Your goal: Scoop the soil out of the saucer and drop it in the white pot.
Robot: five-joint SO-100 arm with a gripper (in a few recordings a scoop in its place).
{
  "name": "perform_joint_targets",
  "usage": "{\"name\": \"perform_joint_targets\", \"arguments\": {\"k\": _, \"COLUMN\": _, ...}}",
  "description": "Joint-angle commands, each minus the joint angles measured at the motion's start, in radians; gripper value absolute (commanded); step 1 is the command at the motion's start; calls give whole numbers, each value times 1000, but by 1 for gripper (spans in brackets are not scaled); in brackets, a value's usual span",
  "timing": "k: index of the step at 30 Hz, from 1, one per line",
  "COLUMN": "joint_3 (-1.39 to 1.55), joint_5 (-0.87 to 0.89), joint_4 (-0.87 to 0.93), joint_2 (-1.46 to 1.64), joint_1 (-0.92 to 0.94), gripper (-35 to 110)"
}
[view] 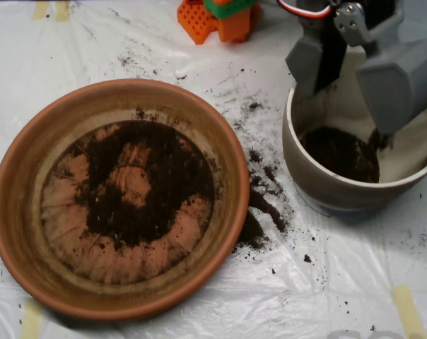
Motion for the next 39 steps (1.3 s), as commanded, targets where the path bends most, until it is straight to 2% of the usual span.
{"name": "perform_joint_targets", "arguments": {"k": 1, "joint_3": -75, "joint_5": 9, "joint_4": 17, "joint_2": 63, "joint_1": -26, "gripper": 35}}
{"name": "perform_joint_targets", "arguments": {"k": 12, "joint_3": -118, "joint_5": 83, "joint_4": 26, "joint_2": 86, "joint_1": 25, "gripper": 34}}
{"name": "perform_joint_targets", "arguments": {"k": 21, "joint_3": -158, "joint_5": 219, "joint_4": 32, "joint_2": 110, "joint_1": 334, "gripper": 37}}
{"name": "perform_joint_targets", "arguments": {"k": 26, "joint_3": 40, "joint_5": 229, "joint_4": -54, "joint_2": 173, "joint_1": 522, "gripper": 37}}
{"name": "perform_joint_targets", "arguments": {"k": 31, "joint_3": 298, "joint_5": 144, "joint_4": -172, "joint_2": 195, "joint_1": 652, "gripper": 38}}
{"name": "perform_joint_targets", "arguments": {"k": 39, "joint_3": 604, "joint_5": 44, "joint_4": -374, "joint_2": 144, "joint_1": 779, "gripper": 40}}
